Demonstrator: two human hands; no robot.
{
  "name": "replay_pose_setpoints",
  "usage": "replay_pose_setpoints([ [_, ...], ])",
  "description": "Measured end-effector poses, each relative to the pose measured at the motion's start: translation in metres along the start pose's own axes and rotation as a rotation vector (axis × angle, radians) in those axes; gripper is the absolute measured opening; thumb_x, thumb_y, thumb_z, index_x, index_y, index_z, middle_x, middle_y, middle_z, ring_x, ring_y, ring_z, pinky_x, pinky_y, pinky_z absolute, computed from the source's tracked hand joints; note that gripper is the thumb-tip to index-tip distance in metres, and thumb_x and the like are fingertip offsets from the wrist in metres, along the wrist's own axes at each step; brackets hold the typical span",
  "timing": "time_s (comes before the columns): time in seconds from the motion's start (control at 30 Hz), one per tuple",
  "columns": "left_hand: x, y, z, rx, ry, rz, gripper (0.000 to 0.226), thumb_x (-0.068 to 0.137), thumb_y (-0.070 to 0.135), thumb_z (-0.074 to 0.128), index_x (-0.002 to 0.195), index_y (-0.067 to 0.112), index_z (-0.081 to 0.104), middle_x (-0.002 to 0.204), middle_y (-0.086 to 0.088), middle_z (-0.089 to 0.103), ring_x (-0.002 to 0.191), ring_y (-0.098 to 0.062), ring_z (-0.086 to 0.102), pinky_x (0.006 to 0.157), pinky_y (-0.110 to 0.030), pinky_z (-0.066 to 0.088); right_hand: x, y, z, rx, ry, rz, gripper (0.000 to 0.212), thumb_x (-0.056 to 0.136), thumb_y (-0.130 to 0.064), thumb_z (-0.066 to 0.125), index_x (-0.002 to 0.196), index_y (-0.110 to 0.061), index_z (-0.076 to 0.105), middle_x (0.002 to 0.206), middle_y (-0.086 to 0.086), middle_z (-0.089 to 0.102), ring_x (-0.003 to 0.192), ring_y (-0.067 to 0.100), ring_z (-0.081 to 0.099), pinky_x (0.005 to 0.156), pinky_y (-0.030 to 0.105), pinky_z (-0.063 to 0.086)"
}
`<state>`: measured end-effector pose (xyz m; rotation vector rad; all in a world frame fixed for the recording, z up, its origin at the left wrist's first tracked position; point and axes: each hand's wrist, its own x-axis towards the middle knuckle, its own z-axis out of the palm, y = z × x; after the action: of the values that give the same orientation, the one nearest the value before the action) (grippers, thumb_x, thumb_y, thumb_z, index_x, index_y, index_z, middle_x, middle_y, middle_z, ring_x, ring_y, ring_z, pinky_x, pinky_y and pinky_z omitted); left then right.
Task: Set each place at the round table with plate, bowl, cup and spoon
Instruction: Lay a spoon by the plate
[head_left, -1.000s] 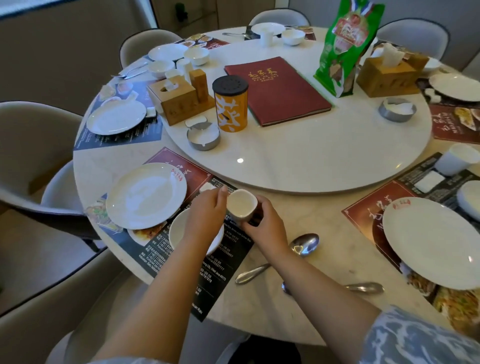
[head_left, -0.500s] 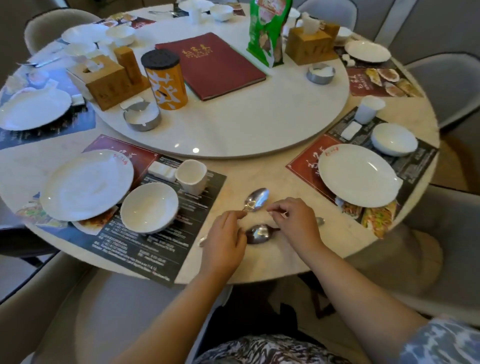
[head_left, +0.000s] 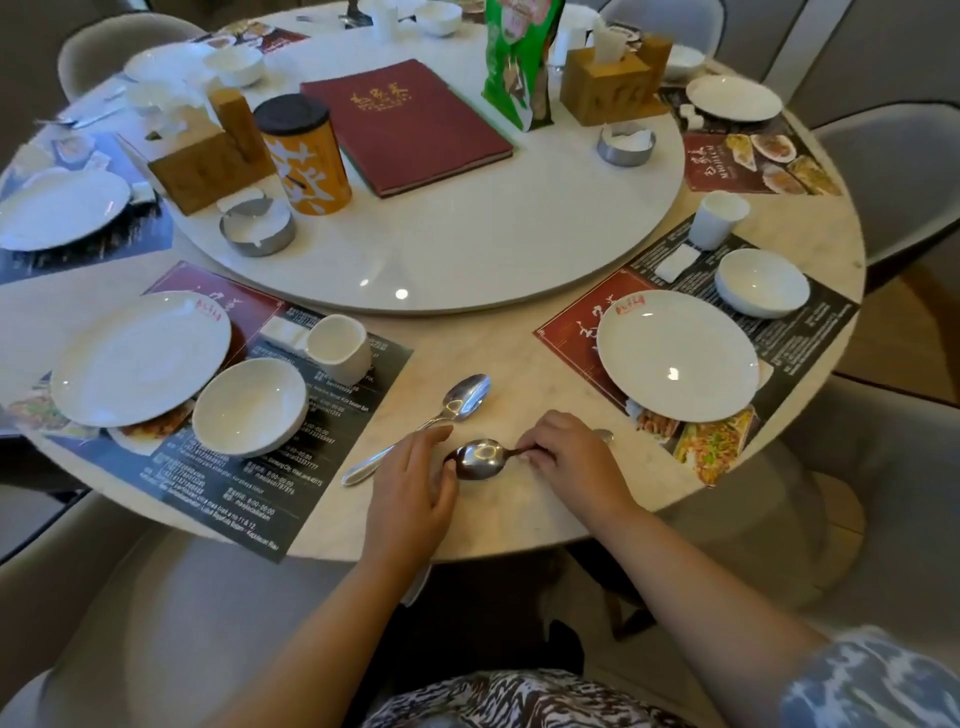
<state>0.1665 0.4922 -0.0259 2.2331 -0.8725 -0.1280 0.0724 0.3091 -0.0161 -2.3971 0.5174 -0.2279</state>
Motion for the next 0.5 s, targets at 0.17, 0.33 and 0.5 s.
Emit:
replay_pose_setpoints([
  [0.17, 0.024, 0.051, 0.023, -0.151, 0.105, -0.044, 0.032, 0.093, 0.012, 0.052, 0.124, 0.02, 0.052, 0.118, 0.009, 0.057, 0.112, -0.004, 0.051, 0.097, -0.016, 0.038, -0.004, 0.023, -0.041, 0.088, 0.216, 0.117, 0.01, 0.085, -0.006, 0.065, 0.092, -0.009, 0.073, 0.091, 0.002, 0.063, 0.086, 0.013, 0.056, 0.075, 0.019, 0.04],
  [0.33, 0.059, 0.114, 0.066, -0.251, -0.013, -0.096, 0.038, 0.095, 0.013, 0.05, 0.132, 0.022, 0.048, 0.129, 0.004, 0.054, 0.118, -0.007, 0.051, 0.098, -0.022, 0.041, 0.003, 0.058, -0.094, 0.126, 0.396, 0.345, 0.015, 0.09, -0.009, 0.059, 0.099, -0.012, 0.07, 0.095, 0.003, 0.065, 0.074, 0.005, 0.054, 0.061, 0.006, 0.037],
  [0.5, 0.084, 0.159, 0.111, -0.346, -0.16, -0.206, 0.047, 0.093, 0.02, 0.053, 0.139, 0.027, 0.043, 0.142, 0.001, 0.043, 0.13, -0.015, 0.043, 0.107, -0.034, 0.04, 0.017, 0.097, -0.12, 0.077, 0.38, 0.528, 0.011, 0.088, -0.013, 0.061, 0.097, -0.018, 0.064, 0.091, 0.001, 0.067, 0.074, 0.012, 0.057, 0.058, 0.022, 0.041],
])
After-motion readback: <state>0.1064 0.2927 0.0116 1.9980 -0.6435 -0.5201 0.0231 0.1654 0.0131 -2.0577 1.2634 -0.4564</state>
